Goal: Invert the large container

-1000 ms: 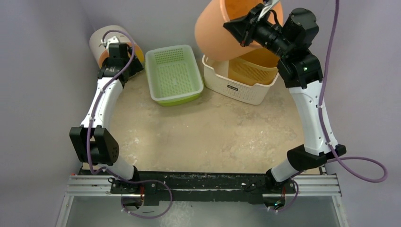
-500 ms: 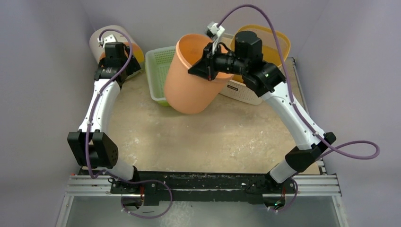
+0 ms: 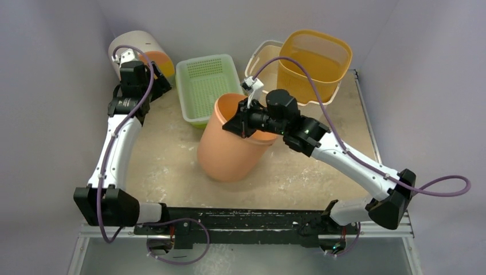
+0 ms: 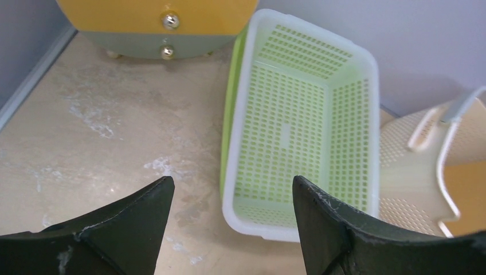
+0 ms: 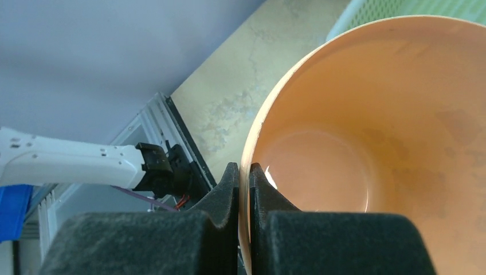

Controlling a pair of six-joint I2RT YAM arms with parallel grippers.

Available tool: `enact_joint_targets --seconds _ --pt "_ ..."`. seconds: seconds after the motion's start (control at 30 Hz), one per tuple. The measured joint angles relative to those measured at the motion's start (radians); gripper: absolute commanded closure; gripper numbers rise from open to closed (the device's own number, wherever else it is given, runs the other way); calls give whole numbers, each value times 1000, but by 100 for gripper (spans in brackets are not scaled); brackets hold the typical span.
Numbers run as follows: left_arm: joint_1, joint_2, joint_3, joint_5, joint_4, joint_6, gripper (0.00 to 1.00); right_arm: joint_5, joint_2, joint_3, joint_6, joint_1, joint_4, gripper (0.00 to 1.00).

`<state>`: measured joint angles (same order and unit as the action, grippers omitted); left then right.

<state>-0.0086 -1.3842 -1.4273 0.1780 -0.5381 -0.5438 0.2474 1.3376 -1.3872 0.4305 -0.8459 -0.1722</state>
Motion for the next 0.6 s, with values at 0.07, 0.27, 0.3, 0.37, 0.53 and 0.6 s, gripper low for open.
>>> enact_joint_targets --seconds 0.07,0.27,0.3,0.37,0.53,0.6 --pt "-11 56 43 -12 19 -15 28 -43 13 37 47 -36 16 100" --pt "-37 104 60 -45 17 -14 28 -196 75 66 136 -185 169 100" --pt "-38 103 60 -45 9 -13 28 -218 75 85 157 -201 217 100" --pt "-38 104 59 -45 -8 -12 28 -278 60 163 228 -237 362 100" --pt "-39 105 59 -45 -29 -13 28 -395 35 334 391 -295 603 100" --pt "-40 111 59 -45 -31 -13 28 -433 34 381 439 -309 680 100"
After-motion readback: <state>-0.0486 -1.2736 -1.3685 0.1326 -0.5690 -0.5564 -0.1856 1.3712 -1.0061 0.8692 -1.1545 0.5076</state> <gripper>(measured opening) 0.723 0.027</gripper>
